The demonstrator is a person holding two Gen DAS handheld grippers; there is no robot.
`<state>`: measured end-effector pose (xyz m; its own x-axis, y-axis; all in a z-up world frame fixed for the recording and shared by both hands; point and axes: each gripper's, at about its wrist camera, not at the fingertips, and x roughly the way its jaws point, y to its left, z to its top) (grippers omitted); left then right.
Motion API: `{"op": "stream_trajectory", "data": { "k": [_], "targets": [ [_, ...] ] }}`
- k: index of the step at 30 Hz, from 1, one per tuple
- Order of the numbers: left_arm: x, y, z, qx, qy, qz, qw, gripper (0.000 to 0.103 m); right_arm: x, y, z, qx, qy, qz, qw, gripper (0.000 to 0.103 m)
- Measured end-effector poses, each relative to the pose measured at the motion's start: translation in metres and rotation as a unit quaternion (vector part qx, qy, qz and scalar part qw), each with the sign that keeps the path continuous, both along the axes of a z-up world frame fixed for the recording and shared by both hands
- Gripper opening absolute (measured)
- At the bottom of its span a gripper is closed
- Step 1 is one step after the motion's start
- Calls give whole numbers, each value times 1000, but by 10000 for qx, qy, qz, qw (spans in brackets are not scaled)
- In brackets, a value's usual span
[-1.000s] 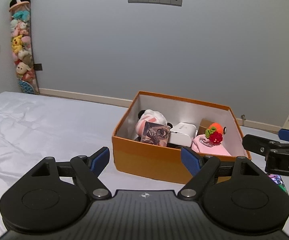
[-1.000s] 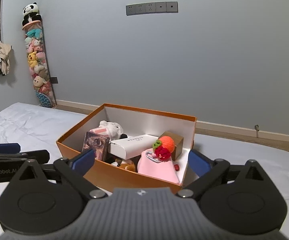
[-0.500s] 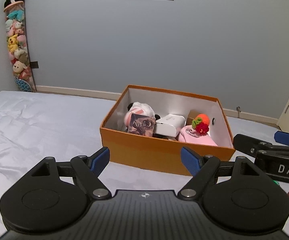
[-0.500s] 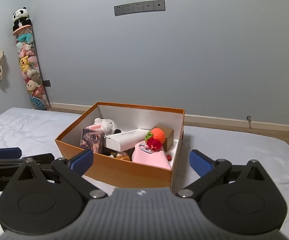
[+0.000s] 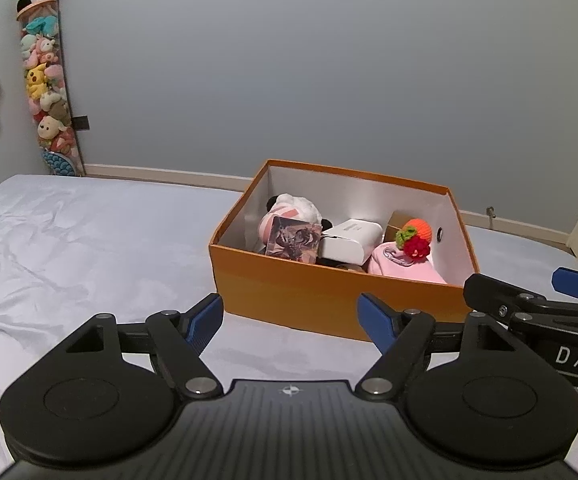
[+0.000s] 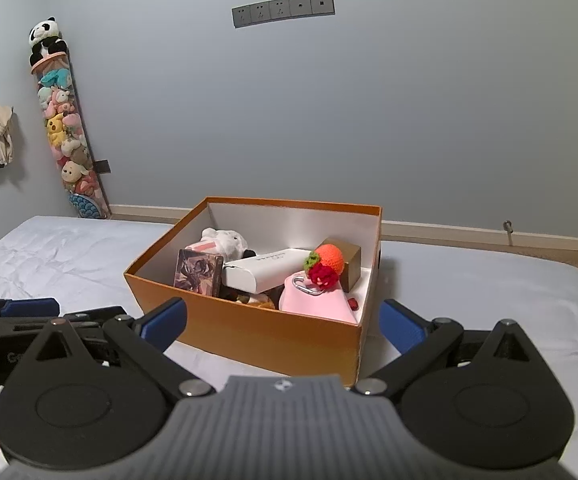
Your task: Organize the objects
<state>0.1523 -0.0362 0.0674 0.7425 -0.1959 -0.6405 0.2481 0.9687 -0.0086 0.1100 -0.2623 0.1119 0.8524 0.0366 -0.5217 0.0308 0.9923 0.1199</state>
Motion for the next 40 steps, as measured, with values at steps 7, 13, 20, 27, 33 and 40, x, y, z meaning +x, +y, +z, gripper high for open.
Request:
{"op": "stream_trajectory", "data": {
  "k": [7,13,20,27,33,40],
  "targets": [
    [4,-4,-7,69,7,-14,10000,89,7,-4,-9,44,68,-23,10000,102],
    [8,-7,-12,64,25,-14,10000,88,14,-5,-15,51,90,-56,9999,102],
    [12,-8,-15,97,13,19,10000,88,21,-3,-21,31,126,-66,9999,102],
    [14,-8,-16,108,-19,47,9999,88,25,-2,-21,28,137,-86,9999,102],
    [14,-9,-15,115,-63,44,9999,88,24,-2,-19,5,128,-98,9999,102],
    [8,-11,-13,119,-400,17,9991,87,21,-2,-17,75,102,-75,9999,102]
  ]
}}
